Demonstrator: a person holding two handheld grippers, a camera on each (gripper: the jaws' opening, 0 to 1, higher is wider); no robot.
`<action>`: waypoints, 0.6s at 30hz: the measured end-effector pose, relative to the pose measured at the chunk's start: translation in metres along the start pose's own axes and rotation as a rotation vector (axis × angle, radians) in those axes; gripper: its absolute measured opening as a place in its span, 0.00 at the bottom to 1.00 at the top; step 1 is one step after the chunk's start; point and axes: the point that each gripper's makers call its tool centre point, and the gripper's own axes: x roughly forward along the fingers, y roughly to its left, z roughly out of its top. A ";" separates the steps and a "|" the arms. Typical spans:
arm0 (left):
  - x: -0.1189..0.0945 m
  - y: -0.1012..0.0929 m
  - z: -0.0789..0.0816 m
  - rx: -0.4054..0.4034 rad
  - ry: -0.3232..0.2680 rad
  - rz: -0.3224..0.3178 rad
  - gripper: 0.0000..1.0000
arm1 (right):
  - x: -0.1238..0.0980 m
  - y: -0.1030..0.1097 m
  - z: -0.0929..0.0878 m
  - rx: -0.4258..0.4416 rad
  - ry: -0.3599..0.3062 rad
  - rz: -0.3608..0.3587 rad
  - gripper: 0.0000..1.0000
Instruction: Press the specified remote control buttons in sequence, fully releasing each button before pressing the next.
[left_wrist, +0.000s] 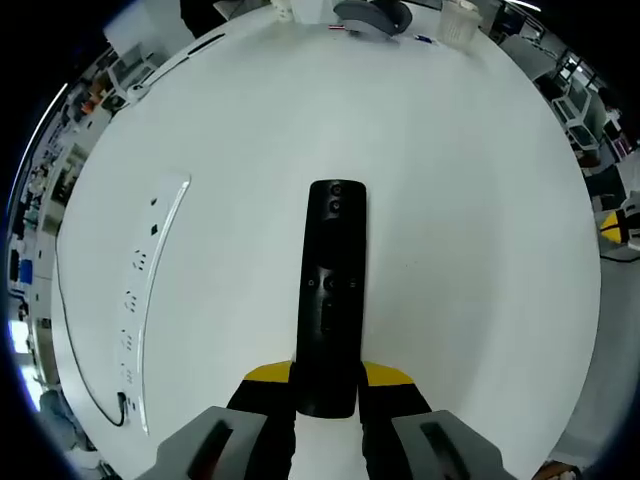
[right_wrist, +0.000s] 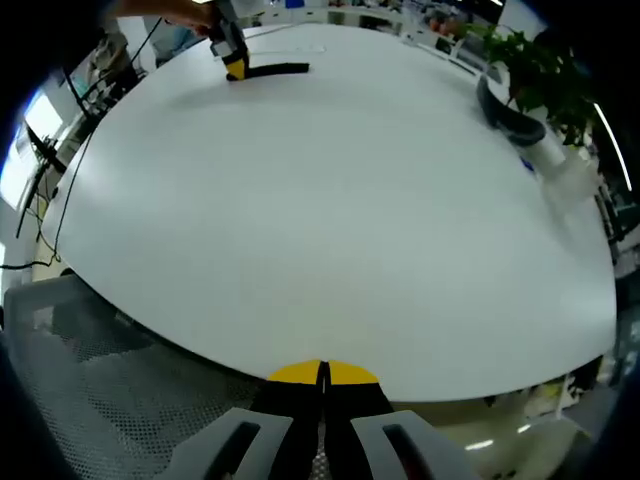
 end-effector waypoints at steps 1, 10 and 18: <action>0.000 -0.001 0.000 0.001 0.002 0.000 0.22 | 0.000 0.000 0.000 0.001 0.000 -0.001 0.00; -0.002 -0.015 -0.004 -0.022 0.015 0.003 0.22 | -0.001 -0.002 0.002 0.003 -0.013 -0.011 0.00; -0.003 -0.031 -0.007 -0.020 0.022 0.002 0.22 | 0.000 -0.002 0.003 -0.003 -0.013 -0.016 0.00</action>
